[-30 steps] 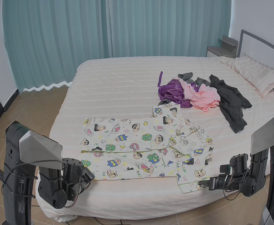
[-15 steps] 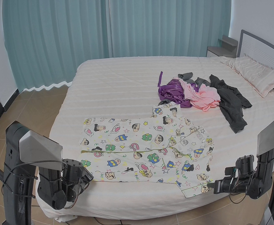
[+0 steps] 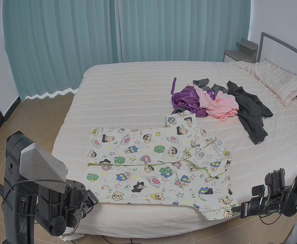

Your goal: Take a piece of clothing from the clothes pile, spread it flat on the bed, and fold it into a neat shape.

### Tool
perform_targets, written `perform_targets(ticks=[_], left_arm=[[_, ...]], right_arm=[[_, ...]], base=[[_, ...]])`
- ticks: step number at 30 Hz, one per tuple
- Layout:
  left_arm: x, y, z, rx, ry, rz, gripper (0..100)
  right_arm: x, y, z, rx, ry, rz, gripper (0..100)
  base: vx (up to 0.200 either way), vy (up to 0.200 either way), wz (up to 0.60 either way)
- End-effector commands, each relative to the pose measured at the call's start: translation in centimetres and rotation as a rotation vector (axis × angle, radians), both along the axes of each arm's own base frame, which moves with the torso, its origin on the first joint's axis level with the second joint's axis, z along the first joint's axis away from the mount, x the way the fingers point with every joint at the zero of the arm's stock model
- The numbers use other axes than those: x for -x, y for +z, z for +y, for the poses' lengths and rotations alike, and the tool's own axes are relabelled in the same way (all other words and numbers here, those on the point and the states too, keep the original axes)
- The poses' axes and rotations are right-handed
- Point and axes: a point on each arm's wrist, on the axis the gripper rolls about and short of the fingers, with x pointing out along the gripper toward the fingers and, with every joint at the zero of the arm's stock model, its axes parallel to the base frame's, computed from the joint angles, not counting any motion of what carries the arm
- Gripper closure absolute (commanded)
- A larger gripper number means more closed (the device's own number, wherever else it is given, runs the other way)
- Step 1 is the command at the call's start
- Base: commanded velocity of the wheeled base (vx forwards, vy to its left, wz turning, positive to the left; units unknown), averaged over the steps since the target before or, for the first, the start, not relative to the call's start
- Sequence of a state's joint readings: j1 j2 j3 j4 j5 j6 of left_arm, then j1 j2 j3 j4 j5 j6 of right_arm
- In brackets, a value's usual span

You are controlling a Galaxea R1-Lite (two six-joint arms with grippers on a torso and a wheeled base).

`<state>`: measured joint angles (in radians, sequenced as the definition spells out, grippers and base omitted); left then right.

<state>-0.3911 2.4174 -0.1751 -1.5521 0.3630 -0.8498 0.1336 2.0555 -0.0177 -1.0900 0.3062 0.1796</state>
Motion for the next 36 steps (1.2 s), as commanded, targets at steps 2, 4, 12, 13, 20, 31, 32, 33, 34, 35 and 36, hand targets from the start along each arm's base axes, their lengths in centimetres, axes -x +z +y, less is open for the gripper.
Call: perform_targets(ticks=[2, 4, 12, 13, 20, 31, 32, 33, 34, 35, 36], left_arm=[[2.1, 0.0, -0.3, -0.031, -0.050, 0.056, 100], [2.7, 0.0, -0.4, -0.042, -0.065, 0.077, 100], [4.0, 0.0, -0.4, -0.065, -0.094, 0.117, 100], [4.1, 0.1, -0.3, -0.067, -0.094, 0.121, 100], [4.7, 0.2, -0.2, -0.078, -0.096, 0.136, 100], [5.4, 1.2, -0.4, -0.095, -0.118, 0.167, 100], [5.5, 1.8, -0.3, -0.093, -0.122, 0.166, 100], [5.7, 2.3, -0.3, -0.093, -0.128, 0.170, 100], [5.8, 2.4, -0.3, -0.092, -0.128, 0.171, 100], [6.4, 2.8, -0.2, -0.110, -0.146, 0.202, 100], [6.8, 2.9, -0.2, -0.123, -0.156, 0.230, 100]], right_arm=[[0.8, 1.5, -0.3, 0.000, -0.005, -0.040, 100], [1.1, 1.5, -0.3, 0.007, -0.008, -0.022, 100], [2.2, 2.0, -0.5, 0.045, 0.008, 0.017, 100], [2.3, 2.1, -0.5, 0.047, 0.007, 0.020, 100], [3.0, 2.3, -0.6, 0.054, 0.011, 0.052, 100], [4.2, 2.7, -0.8, 0.105, 0.040, 0.091, 100], [4.2, 2.7, -0.8, 0.106, 0.040, 0.094, 100], [4.2, 2.7, -0.8, 0.106, 0.040, 0.094, 100], [4.2, 2.7, -0.8, 0.106, 0.040, 0.096, 100], [4.3, 2.6, -0.8, 0.106, 0.041, 0.100, 100], [4.3, 2.6, -0.8, 0.106, 0.041, 0.100, 100]], base=[[0.000, 0.000, 0.00], [0.000, 0.000, 0.00], [0.000, 0.000, 0.00], [0.000, 0.000, 0.00], [0.000, 0.000, 0.00], [0.000, 0.000, 0.00], [0.000, 0.000, 0.00], [0.000, 0.000, 0.00], [0.000, 0.000, 0.00], [0.000, 0.000, 0.00], [0.000, 0.000, 0.00]])
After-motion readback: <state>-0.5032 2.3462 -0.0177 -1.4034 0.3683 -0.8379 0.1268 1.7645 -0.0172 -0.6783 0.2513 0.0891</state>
